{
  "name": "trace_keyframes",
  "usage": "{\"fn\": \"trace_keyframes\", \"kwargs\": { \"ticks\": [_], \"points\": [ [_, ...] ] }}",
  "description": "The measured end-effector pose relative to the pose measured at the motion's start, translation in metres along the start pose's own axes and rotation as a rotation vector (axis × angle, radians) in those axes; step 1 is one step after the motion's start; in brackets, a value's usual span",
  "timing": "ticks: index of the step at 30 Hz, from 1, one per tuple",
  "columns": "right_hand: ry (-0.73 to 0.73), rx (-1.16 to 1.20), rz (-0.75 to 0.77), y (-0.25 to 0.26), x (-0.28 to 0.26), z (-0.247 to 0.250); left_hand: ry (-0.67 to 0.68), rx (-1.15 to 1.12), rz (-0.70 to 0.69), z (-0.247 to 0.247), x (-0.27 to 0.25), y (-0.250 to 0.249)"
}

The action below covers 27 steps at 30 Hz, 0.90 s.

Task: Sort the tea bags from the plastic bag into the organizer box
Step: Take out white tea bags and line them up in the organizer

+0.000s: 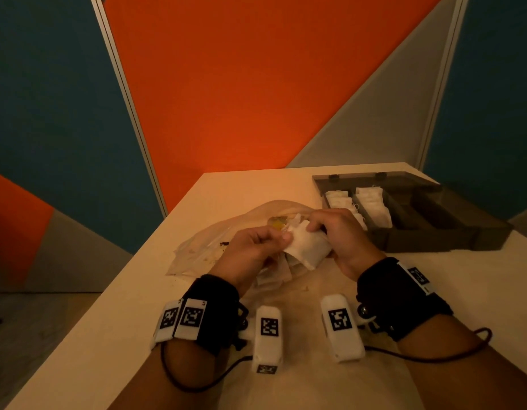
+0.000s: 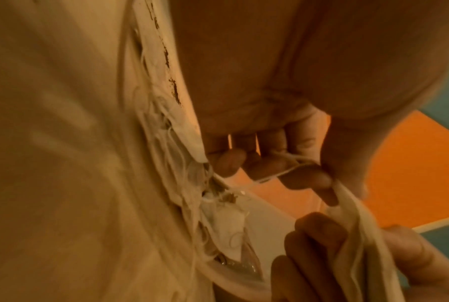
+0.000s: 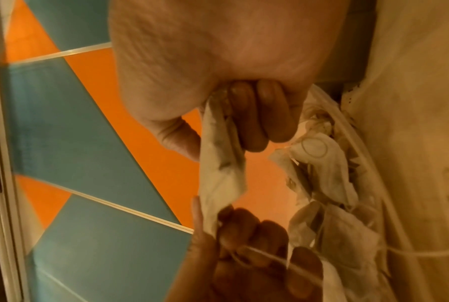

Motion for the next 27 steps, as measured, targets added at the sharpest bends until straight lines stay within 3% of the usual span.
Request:
{"fn": "trace_keyframes", "kwargs": {
  "ticks": [10,13,15,20,27],
  "points": [
    [-0.062,0.217,0.016,0.002,0.009,0.017,-0.287,-0.055,0.258,0.028,-0.001,0.021],
    [-0.079,0.211,0.018,0.0,0.011,0.018,-0.365,-0.003,0.274,0.033,-0.002,0.02],
    [-0.074,0.191,0.014,-0.002,0.012,0.017,-0.336,-0.019,0.258,0.029,-0.002,0.015],
    [-0.02,0.049,0.031,-0.004,0.01,0.008,-0.075,-0.048,0.176,0.006,-0.003,0.0],
    [0.04,-0.094,0.0,-0.005,0.007,0.003,-0.112,-0.013,0.036,0.007,-0.005,-0.006]
  ]
}}
Point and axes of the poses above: each hand's wrist, its own x-axis towards the middle knuckle, its own z-axis out of the back of the hand, y = z × x, the point moved 6 cm from there along x, towards the middle knuckle, and after that the axes turned 14 degrees about x, right-handed, at the moved point
